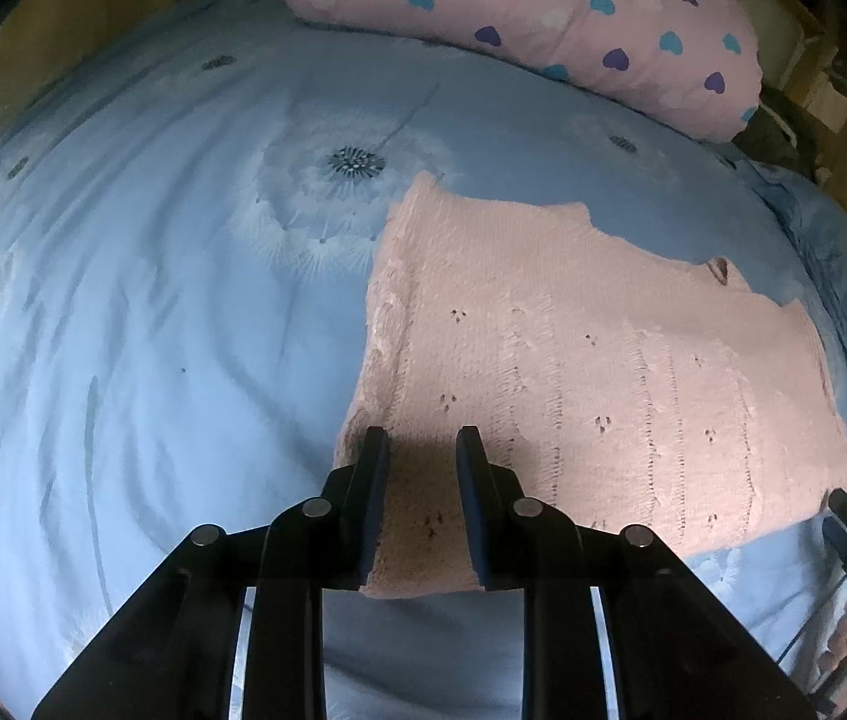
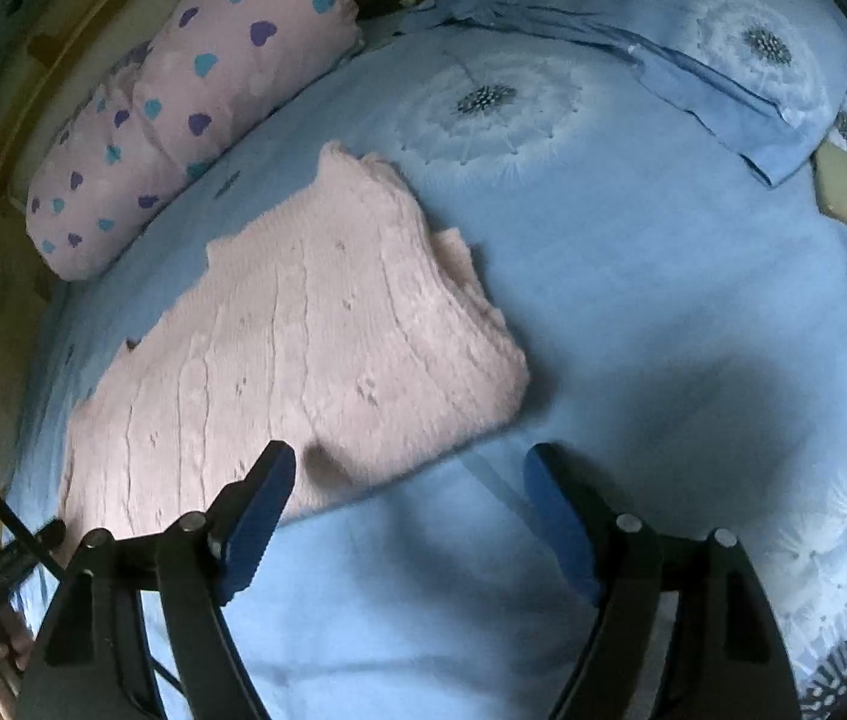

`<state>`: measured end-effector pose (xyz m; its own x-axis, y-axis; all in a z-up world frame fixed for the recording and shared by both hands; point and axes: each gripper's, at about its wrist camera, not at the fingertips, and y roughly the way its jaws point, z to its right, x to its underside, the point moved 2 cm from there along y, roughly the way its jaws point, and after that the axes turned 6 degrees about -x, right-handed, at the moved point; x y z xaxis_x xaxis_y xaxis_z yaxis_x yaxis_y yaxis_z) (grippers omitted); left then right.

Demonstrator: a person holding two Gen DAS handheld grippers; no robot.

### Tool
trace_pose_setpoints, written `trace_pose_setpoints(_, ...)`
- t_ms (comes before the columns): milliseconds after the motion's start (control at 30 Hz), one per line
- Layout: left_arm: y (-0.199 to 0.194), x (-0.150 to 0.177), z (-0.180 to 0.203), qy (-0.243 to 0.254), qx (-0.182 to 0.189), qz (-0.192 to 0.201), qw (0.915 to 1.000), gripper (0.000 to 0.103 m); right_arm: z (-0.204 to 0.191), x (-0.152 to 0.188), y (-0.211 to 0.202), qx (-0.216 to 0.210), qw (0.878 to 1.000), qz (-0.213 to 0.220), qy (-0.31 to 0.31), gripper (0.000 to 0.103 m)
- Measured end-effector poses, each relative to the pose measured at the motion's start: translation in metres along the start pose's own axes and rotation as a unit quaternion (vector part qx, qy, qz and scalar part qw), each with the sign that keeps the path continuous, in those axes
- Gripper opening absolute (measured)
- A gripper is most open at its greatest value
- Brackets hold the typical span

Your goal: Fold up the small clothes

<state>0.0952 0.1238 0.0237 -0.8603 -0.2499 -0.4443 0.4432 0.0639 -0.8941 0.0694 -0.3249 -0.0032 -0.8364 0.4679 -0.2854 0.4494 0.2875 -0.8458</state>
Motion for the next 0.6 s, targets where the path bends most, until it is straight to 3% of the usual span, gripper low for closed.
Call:
trace_pose_setpoints(167,0.005,0.002,0.000,0.004,-0.004,-0.008,0.9999,0.017,-0.003,-0.008,0.011,-0.005,1.000,0.024,0.003,0.088)
trace_pose_setpoints(600,0.016,0.003,0.007,0.013,-0.025,-0.017,0.9995,0.018,-0.012,-0.033,0.038,-0.064,0.995,0.066,0.044,0.089)
